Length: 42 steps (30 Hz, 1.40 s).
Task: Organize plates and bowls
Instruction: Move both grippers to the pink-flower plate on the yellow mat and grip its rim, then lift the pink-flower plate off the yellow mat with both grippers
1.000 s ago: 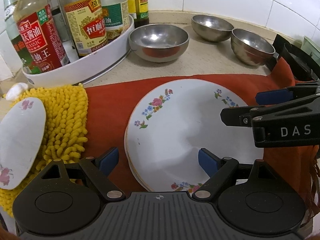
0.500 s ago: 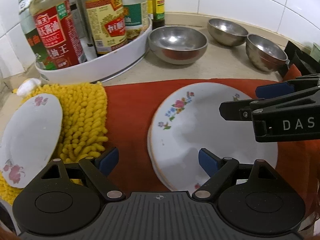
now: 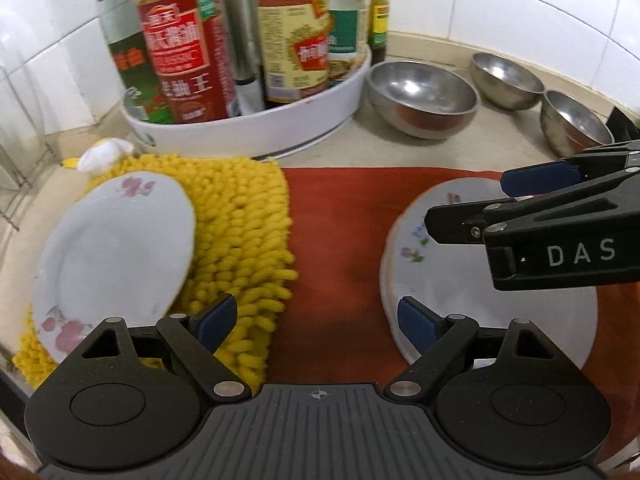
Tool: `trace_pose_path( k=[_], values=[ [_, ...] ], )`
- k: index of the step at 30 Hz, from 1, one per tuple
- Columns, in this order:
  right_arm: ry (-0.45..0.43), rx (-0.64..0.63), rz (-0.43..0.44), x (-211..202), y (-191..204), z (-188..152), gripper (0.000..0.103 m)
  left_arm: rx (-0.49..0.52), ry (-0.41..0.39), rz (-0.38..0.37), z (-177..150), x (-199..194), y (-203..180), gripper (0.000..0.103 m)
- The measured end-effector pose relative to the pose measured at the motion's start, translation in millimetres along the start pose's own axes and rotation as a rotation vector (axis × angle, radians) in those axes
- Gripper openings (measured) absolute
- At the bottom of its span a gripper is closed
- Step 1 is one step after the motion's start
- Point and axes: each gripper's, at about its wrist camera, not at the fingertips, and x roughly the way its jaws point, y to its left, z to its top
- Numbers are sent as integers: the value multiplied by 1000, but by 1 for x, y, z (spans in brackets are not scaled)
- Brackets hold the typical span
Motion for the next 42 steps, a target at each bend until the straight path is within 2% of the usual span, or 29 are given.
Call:
trace_pose_path(
  k=[11, 21, 31, 42],
  values=[
    [6, -58, 52, 24, 35, 25, 69, -48, -13, 45, 3, -2, 39, 92],
    [23, -115, 113, 57, 77, 49, 69, -126, -10, 120, 2, -2, 94, 94],
    [75, -124, 160, 104, 107, 68, 69, -206, 10, 184, 1, 7, 151, 94],
    [131, -119, 185, 136, 127, 75, 69, -243, 29, 170, -1, 23, 179, 98]
  ],
)
